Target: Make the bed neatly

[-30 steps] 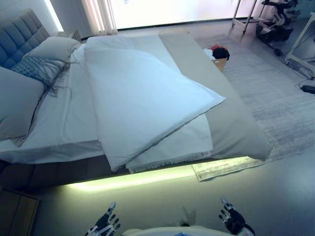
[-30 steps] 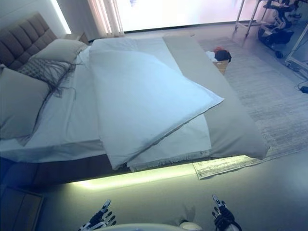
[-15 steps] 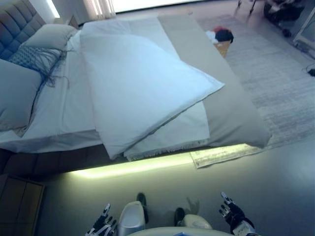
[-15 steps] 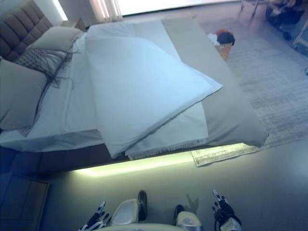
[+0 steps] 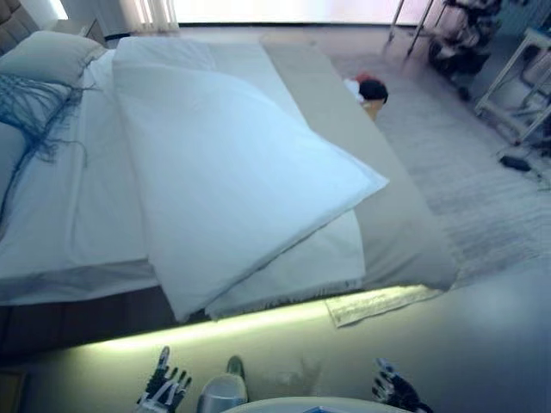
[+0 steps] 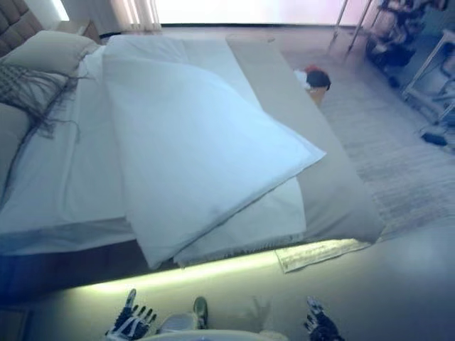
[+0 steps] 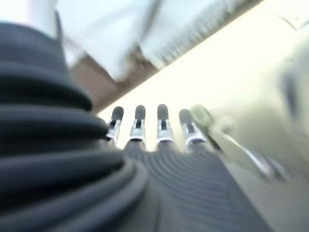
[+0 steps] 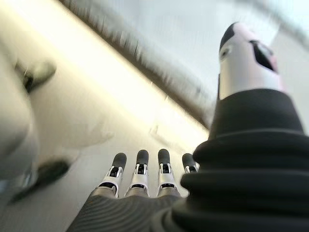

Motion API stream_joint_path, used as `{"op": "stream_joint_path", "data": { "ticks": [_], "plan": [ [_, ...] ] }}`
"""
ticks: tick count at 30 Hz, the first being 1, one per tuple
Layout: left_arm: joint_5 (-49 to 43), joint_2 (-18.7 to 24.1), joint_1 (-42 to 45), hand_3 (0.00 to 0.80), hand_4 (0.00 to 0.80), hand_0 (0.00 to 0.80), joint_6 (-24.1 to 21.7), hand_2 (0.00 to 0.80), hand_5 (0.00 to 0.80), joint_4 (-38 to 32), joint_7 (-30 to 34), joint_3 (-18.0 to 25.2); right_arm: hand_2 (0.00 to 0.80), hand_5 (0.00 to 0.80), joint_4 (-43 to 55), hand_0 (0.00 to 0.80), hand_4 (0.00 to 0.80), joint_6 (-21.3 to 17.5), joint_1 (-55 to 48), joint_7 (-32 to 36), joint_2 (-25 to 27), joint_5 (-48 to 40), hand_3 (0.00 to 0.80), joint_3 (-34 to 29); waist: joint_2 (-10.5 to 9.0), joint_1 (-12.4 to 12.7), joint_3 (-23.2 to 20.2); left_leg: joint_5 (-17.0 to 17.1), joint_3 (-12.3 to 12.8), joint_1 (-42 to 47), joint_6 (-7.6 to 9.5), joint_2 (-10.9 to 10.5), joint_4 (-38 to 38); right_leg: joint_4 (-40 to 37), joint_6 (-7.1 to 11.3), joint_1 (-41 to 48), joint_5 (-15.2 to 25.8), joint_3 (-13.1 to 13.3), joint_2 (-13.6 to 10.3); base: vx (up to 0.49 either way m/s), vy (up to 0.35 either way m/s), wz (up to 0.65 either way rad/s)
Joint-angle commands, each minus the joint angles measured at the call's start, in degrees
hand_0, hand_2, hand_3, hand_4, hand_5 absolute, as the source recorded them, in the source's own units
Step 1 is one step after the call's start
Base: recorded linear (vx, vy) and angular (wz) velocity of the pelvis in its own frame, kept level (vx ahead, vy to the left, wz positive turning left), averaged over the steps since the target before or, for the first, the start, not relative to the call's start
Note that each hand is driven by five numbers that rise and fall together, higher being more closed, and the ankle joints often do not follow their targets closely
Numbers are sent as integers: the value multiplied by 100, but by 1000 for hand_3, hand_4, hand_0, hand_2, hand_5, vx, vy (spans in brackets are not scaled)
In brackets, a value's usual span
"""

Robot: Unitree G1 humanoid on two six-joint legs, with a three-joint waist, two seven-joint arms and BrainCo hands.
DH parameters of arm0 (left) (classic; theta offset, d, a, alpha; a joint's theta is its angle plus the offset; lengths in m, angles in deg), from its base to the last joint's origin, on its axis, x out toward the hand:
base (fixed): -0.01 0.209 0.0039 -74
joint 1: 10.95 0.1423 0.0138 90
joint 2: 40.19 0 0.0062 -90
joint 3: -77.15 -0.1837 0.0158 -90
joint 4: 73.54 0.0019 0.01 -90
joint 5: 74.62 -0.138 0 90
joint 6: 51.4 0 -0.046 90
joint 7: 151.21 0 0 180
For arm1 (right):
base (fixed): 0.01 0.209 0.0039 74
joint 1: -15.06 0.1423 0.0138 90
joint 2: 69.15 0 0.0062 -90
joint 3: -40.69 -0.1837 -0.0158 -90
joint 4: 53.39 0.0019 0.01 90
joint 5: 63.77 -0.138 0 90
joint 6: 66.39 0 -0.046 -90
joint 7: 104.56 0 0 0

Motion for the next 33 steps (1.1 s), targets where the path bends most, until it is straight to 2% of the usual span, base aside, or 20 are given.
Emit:
{"op": "stream_joint_path", "data": {
  "ticks": [1,2,4,5,7,9,10,11,14,16,18,20,21,24,25,28,29,30,32,33],
  "plan": [
    [-188,66,-73,0,0,0,-33,0,0,5,140,-146,0,0,169,0,0,-161,259,-38,324,4,0,45,249,-105,-264,-233,-192,-951,108,-62,521,1114,338,132,1247,231,54,333,213,35],
    [-217,84,-96,0,0,0,-17,0,0,-32,146,-215,0,0,170,0,0,-140,232,-58,321,-8,0,52,306,-187,-274,-279,-231,-817,146,-99,473,1460,297,-238,1364,272,122,271,152,38],
    [-246,88,-133,0,0,0,11,0,0,-81,141,-277,0,0,124,0,0,-99,192,-64,331,15,0,48,342,-323,-228,-333,-246,-595,150,-156,404,1473,214,-828,1337,198,62,294,96,42],
    [-236,80,-146,0,0,0,19,0,0,-96,145,-306,0,0,111,0,0,-89,170,-53,340,-3,0,54,400,-392,-184,-301,-273,-471,109,-123,324,1257,149,-1075,1165,147,144,257,-2,39],
    [-197,55,-184,0,0,0,-1,0,0,-129,172,-387,0,0,106,0,0,-73,132,12,353,-93,0,51,460,-497,-87,-293,-337,-225,12,-67,182,384,49,-1562,1077,7,302,195,-123,23],
    [-166,48,-180,0,0,0,-47,0,0,-172,202,-443,0,0,108,0,0,-93,135,129,356,-118,0,33,411,-587,42,-456,-458,-25,-60,-96,82,-499,123,-1896,1399,-55,279,161,-189,23],
    [-148,46,-181,0,0,0,-57,0,0,-189,217,-466,0,0,115,0,0,-113,166,188,345,-125,0,17,383,-635,102,-565,-505,58,-76,-120,47,-800,193,-2090,1649,-10,266,113,-166,18],
    [-99,51,-182,0,0,0,-58,0,0,-212,215,-491,0,0,127,0,0,-125,208,238,340,-133,0,8,399,-666,142,-640,-521,107,-80,-96,31,-881,212,-2215,1726,16,298,82,-141,11],
    [-166,-48,-99,0,0,0,-164,0,0,-230,300,-440,0,0,201,0,0,-119,347,229,314,-231,0,30,387,-663,171,-786,-378,106,-60,-92,204,-839,197,-2092,1624,33,312,109,-112,32],
    [-215,-156,-39,0,0,0,-256,0,0,-219,330,-469,0,0,232,0,0,-125,393,73,348,-171,0,91,317,-707,154,-1015,-229,39,-83,-139,848,-934,87,-1843,1542,-9,331,143,-77,41],
    [-291,-194,-30,0,0,0,-194,0,0,-235,277,-507,0,0,314,0,0,-197,413,-40,378,-172,0,135,298,-706,206,-1000,-104,-139,-232,86,1415,-806,-24,-1649,1365,-186,264,122,-18,70],
    [-389,-229,-8,0,0,0,-140,0,0,-206,232,-561,0,0,484,0,0,-237,544,-61,474,-345,0,181,285,-669,282,-742,-143,-160,-459,621,1519,-711,-68,-1438,1267,-379,113,118,108,76],
    [-357,-245,-24,0,0,0,-149,0,0,-162,236,-570,0,0,544,0,0,-254,595,8,522,-390,0,169,315,-679,293,-548,-156,-99,-563,886,1295,-724,-47,-1354,1239,-419,72,95,208,34],
    [-260,-301,-159,0,0,0,-129,0,0,-150,227,-705,0,0,683,0,0,-307,822,15,656,-439,0,127,463,-727,316,-55,-211,-15,-836,1455,646,-729,42,-1319,1156,-365,-142,24,368,8],
    [-240,-314,-282,0,0,0,-99,0,0,-164,235,-791,0,0,714,0,0,-320,960,-40,718,-401,0,135,524,-748,349,-44,-261,-87,-882,1505,549,-679,69,-1426,1127,-305,-241,-95,434,0],
    [-325,-320,-622,0,0,0,-58,0,0,-208,286,-1011,0,0,791,0,0,-315,1242,-136,791,-660,0,84,546,-749,463,-362,-277,-395,-942,1322,914,-507,338,-1740,1280,-292,-741,-98,331,-13],
    [-322,-316,-641,0,0,0,-59,0,0,-214,297,-1028,0,0,796,0,0,-293,1257,-121,799,-689,0,72,536,-749,472,-412,-293,-442,-938,1299,1000,-508,363,-1753,1304,-285,-782,19,203,-23],
    [-300,-256,-683,0,0,0,-12,0,0,-272,363,-1105,0,0,811,0,0,-295,1276,-124,834,-698,0,-12,502,-706,519,-611,-306,-525,-917,1198,1228,-618,461,-1692,1520,-296,-1024,53,162,-17],
    [-273,-204,-692,0,0,0,54,0,0,-379,343,-1156,0,0,875,0,0,-320,1288,-4,849,-798,0,-48,462,-656,526,-763,-265,-527,-857,1063,1291,-972,587,-1559,1846,-314,-1238,120,163,-2],
    [-241,-158,-650,0,0,0,77,0,0,-423,316,-1174,0,0,918,0,0,-325,1297,73,851,-857,0,-62,451,-629,518,-820,-296,-518,-816,986,1273,-1121,618,-1509,1927,-298,-1262,126,133,-18]
  ]
}}
